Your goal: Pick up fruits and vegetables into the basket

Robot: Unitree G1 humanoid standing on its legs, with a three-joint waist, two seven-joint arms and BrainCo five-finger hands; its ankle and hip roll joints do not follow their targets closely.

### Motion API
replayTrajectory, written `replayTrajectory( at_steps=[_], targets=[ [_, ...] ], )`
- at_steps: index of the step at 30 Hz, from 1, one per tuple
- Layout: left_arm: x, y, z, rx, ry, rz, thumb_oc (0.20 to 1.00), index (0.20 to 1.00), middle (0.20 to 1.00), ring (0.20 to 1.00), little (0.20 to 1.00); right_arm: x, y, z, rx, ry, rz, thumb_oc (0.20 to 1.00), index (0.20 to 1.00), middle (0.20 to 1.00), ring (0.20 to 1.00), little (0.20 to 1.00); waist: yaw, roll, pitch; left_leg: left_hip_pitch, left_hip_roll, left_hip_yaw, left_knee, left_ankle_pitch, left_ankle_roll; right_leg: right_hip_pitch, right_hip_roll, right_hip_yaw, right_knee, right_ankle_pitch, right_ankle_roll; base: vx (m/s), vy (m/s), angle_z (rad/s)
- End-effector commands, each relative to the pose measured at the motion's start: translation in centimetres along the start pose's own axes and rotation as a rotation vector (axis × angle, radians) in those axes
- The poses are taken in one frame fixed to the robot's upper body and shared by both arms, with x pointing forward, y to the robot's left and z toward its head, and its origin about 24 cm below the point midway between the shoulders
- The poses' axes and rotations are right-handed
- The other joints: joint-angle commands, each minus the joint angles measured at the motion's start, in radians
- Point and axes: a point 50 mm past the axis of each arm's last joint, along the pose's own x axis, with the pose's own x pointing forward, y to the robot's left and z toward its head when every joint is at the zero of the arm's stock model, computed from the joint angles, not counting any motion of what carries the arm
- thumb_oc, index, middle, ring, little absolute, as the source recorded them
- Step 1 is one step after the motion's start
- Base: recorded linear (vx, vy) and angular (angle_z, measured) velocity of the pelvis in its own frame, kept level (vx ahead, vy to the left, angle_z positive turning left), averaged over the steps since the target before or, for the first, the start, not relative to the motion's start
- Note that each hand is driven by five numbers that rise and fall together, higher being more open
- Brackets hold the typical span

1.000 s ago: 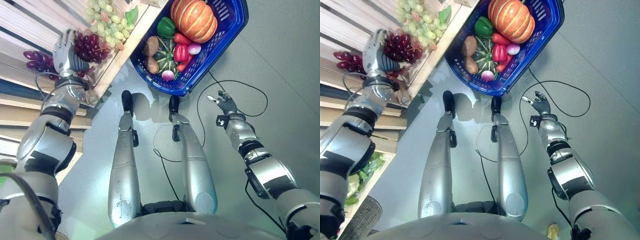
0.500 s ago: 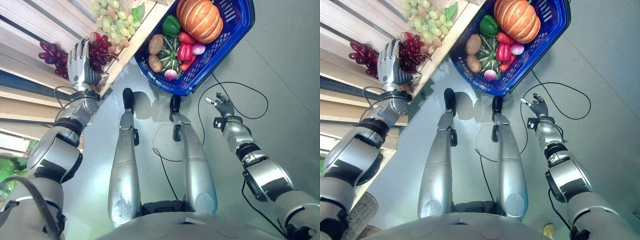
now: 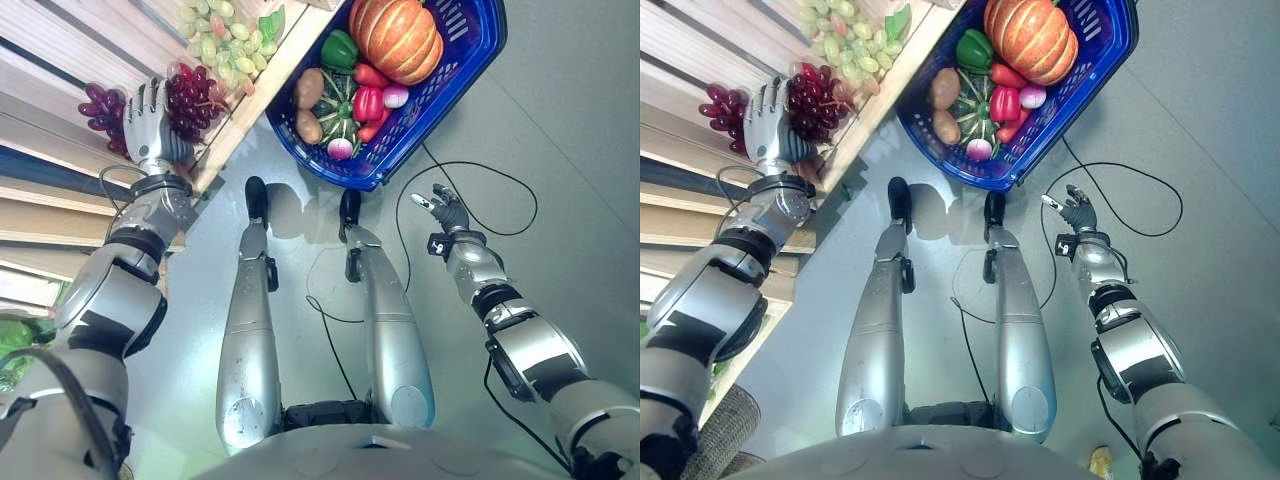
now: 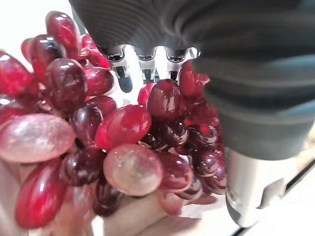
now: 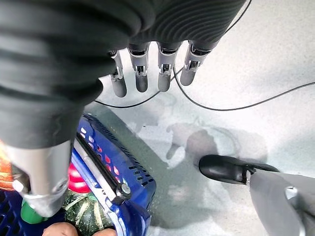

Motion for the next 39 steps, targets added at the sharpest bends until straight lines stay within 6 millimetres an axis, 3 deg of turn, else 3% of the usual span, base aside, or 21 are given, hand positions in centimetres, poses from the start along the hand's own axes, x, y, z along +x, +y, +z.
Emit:
replayTrajectory(
  at_steps=[1,8,9,12,14,15,17,18,19,34,39],
  targets=[
    [0.4,0.2,-0.6,0.052,0.045,-0.023,1.0,1.0,1.0,1.0,1.0,0.0,-3.3,0.8,-0.025,-0.018,-0.066,1.0,1.0,1.0,1.0,1.0,-0.011,0.03,0.002,-0.038,0.004,-0.009,0.105,-0.084,0.045,0.025,0.023,0.017,-0.126,0.142,0.013,0.01,0.036,-0.06],
    [2.1,1.8,-0.4,0.103,0.07,-0.037,1.0,1.0,1.0,1.0,1.0,0.2,-3.1,1.4,-0.04,-0.022,-0.058,1.0,1.0,1.0,1.0,1.0,-0.029,0.022,0.002,-0.052,0.007,-0.007,0.11,-0.086,0.043,0.009,0.025,0.025,-0.127,0.144,0.015,0.0,0.004,-0.01],
    [2.2,1.9,-0.3,0.11,0.069,-0.042,0.947,0.947,0.947,0.947,0.947,0.3,-3.0,1.4,-0.04,-0.023,-0.057,1.0,1.0,1.0,1.0,1.0,-0.031,0.022,0.002,-0.052,0.006,-0.007,0.109,-0.087,0.043,0.009,0.026,0.026,-0.128,0.145,0.015,0.02,0.023,-0.05],
    [2.5,2.2,-0.1,0.123,0.072,-0.049,0.922,0.922,0.922,0.922,0.922,0.4,-2.9,1.8,-0.045,-0.03,-0.051,1.0,1.0,1.0,1.0,1.0,-0.035,0.023,0.002,-0.059,0.004,-0.006,0.107,-0.086,0.043,0.001,0.026,0.029,-0.131,0.147,0.015,0.02,0.019,-0.04],
    [2.7,2.3,0.0,0.122,0.077,-0.051,0.862,0.862,0.862,0.862,0.862,0.4,-2.8,1.9,-0.047,-0.035,-0.05,1.0,1.0,1.0,1.0,1.0,-0.037,0.023,0.002,-0.062,0.003,-0.006,0.107,-0.087,0.042,-0.003,0.027,0.031,-0.132,0.147,0.014,0.01,0.017,-0.04],
    [2.8,2.4,0.1,0.124,0.079,-0.056,0.784,0.784,0.784,0.784,0.784,0.5,-2.8,2.0,-0.048,-0.036,-0.049,1.0,1.0,1.0,1.0,1.0,-0.038,0.024,0.002,-0.064,0.002,-0.007,0.108,-0.088,0.043,-0.005,0.027,0.031,-0.132,0.146,0.014,0.01,0.014,-0.03],
    [2.9,2.4,0.2,0.123,0.083,-0.072,0.533,0.533,0.533,0.533,0.533,0.5,-2.7,2.0,-0.05,-0.039,-0.047,1.0,1.0,1.0,1.0,1.0,-0.041,0.025,0.002,-0.067,0.002,-0.005,0.107,-0.089,0.043,-0.009,0.028,0.033,-0.131,0.146,0.014,0.0,0.0,0.0],
    [2.8,2.3,0.2,0.125,0.082,-0.076,0.533,0.533,0.533,0.533,0.533,0.5,-2.6,2.0,-0.05,-0.039,-0.046,1.0,1.0,1.0,1.0,1.0,-0.041,0.025,0.002,-0.067,0.002,-0.005,0.107,-0.089,0.042,-0.009,0.028,0.033,-0.131,0.146,0.014,0.0,0.0,0.0],
    [2.7,2.0,0.3,0.134,0.082,-0.109,0.2,0.2,0.2,0.2,0.2,0.5,-2.5,2.2,-0.049,-0.042,-0.045,1.0,1.0,1.0,1.0,1.0,-0.043,0.025,0.002,-0.072,0.002,-0.005,0.109,-0.089,0.041,-0.014,0.027,0.034,-0.132,0.147,0.015,0.0,0.0,0.0],
    [1.6,-0.1,0.2,0.105,0.12,-0.303,0.2,0.2,0.2,0.2,0.2,0.7,-2.3,2.5,-0.057,-0.047,-0.041,1.0,1.0,1.0,1.0,1.0,-0.046,0.03,0.002,-0.075,0.001,-0.002,0.107,-0.089,0.041,-0.02,0.029,0.039,-0.131,0.147,0.014,0.0,0.001,0.0],
    [1.2,-0.5,-0.2,0.019,0.159,-0.326,0.2,0.2,0.2,0.2,0.2,0.7,-2.2,2.5,-0.058,-0.049,-0.042,1.0,1.0,1.0,1.0,1.0,-0.043,0.033,0.002,-0.072,0.001,-0.002,0.106,-0.087,0.042,-0.017,0.03,0.039,-0.129,0.147,0.013,0.0,0.0,0.0]
  ],
)
